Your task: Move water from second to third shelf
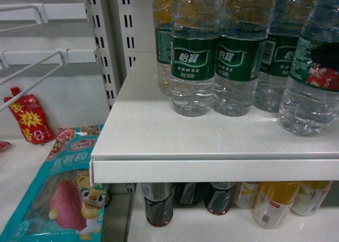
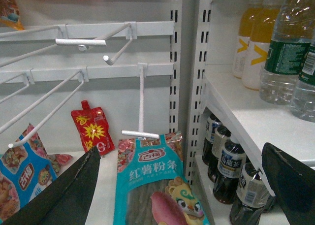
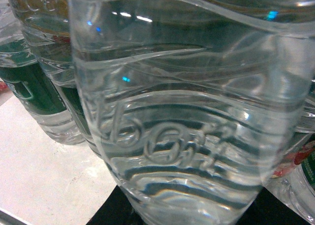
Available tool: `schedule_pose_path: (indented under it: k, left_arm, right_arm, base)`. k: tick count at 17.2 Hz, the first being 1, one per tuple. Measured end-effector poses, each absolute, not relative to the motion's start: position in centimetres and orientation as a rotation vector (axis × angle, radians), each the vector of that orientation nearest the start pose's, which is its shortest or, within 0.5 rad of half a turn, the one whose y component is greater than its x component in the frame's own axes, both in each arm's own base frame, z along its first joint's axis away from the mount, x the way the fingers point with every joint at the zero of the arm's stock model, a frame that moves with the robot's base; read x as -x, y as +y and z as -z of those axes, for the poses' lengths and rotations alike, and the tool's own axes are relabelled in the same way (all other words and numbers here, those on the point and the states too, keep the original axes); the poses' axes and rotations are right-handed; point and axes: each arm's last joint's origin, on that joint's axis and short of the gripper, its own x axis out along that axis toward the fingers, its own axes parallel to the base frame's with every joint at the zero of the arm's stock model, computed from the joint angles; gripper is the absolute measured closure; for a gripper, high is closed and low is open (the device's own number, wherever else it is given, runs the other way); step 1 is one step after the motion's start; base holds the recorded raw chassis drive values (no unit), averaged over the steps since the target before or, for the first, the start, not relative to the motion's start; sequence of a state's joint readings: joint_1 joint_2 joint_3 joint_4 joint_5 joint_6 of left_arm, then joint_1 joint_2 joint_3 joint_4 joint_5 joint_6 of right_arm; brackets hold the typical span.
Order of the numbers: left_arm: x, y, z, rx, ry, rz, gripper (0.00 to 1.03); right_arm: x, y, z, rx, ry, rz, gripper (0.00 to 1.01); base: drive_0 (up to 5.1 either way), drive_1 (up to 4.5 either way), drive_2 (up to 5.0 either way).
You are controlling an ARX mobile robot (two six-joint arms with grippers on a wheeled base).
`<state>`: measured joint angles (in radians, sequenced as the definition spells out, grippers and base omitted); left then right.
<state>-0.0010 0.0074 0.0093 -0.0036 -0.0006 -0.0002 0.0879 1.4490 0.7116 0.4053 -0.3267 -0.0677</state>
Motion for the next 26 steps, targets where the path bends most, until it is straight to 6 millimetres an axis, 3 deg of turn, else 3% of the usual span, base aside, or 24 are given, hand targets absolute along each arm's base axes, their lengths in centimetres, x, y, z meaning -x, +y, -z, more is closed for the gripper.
schedule_pose_path:
  k: [9,15,26]
  left_arm:
    - [-9.8,0.0,-16.6,0.000,0.002,0.001,0.05]
    - [-9.8,0.0,-16.6,0.000,0.002,0.000,0.05]
    - [-9.8,0.0,-16.6,0.000,0.002,0.001,0.05]
  right_arm:
    - [-30.2,3.9,-21.3,0.027,0.319,-0.413,0.65]
    - [-30.7,4.0,-21.6,0.027,0.305,-0.417,0.01]
    - [-28.6,2.7,-22.7,-0.007,0.289,-0.410,0.03]
  base:
    - [0.0,0.00,0.0]
    - [0.0,0.00,0.0]
    - [0.0,0.00,0.0]
